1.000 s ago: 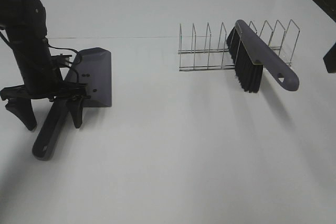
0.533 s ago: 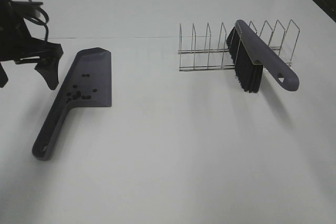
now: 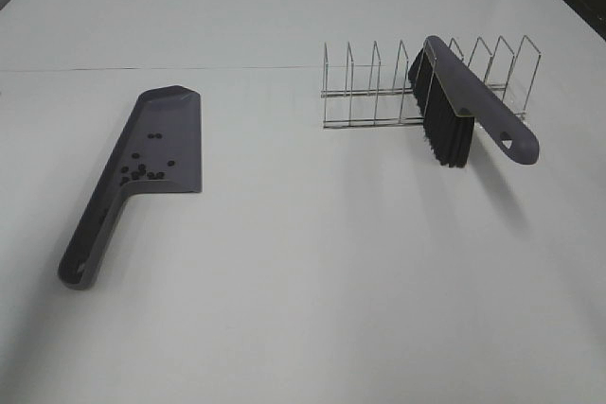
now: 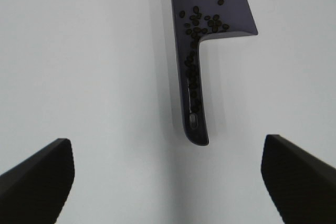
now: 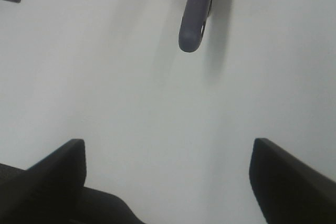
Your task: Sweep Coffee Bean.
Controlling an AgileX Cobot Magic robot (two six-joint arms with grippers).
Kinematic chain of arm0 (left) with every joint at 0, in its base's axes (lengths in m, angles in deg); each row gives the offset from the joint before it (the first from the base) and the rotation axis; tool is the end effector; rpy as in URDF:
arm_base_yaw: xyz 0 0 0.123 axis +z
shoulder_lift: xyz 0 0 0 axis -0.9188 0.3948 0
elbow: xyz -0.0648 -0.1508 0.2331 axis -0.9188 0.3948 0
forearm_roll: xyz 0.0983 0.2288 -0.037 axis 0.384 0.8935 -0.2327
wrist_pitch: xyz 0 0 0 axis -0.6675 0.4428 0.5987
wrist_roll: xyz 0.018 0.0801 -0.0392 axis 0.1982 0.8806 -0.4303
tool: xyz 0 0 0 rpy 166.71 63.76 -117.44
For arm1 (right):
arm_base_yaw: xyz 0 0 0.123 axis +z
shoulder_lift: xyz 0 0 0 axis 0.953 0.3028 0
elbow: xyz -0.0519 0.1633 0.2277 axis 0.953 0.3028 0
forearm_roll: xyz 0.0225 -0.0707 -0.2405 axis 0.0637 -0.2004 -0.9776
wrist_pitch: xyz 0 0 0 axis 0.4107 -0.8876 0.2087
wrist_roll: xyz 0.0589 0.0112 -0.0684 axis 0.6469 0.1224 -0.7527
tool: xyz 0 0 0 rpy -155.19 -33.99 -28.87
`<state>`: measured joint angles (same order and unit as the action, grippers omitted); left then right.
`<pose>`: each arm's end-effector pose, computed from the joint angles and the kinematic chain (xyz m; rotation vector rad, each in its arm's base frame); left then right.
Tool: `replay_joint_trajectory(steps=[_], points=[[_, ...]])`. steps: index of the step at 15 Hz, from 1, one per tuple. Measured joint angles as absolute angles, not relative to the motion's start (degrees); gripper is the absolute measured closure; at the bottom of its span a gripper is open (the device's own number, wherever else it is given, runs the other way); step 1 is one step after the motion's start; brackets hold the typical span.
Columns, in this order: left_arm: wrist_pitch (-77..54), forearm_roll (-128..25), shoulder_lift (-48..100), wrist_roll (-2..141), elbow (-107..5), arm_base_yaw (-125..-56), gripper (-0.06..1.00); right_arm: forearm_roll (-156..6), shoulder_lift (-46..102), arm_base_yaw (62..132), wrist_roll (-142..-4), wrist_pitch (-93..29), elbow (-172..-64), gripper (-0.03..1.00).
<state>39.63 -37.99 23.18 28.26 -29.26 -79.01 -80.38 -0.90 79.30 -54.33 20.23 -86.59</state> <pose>0.2289 -0.0497 0.3107 0.1268 2.6651 -0.1077 0.1234 0.0186 0.3401 -0.2251 2.4648 0.0801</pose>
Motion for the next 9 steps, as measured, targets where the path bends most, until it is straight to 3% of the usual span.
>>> replay_joint_trajectory(steps=[4,9], points=[[38.88,-37.99,0.21,28.26,-16.14,-79.01,0.06,-80.38,-6.06,79.3,-54.39,23.32,-86.59,0.18],[39.74,-37.99,-16.7,28.26,-8.46,-79.01,0.06,-80.15,-11.16,79.3,-54.39,24.93,-86.59,0.18]])
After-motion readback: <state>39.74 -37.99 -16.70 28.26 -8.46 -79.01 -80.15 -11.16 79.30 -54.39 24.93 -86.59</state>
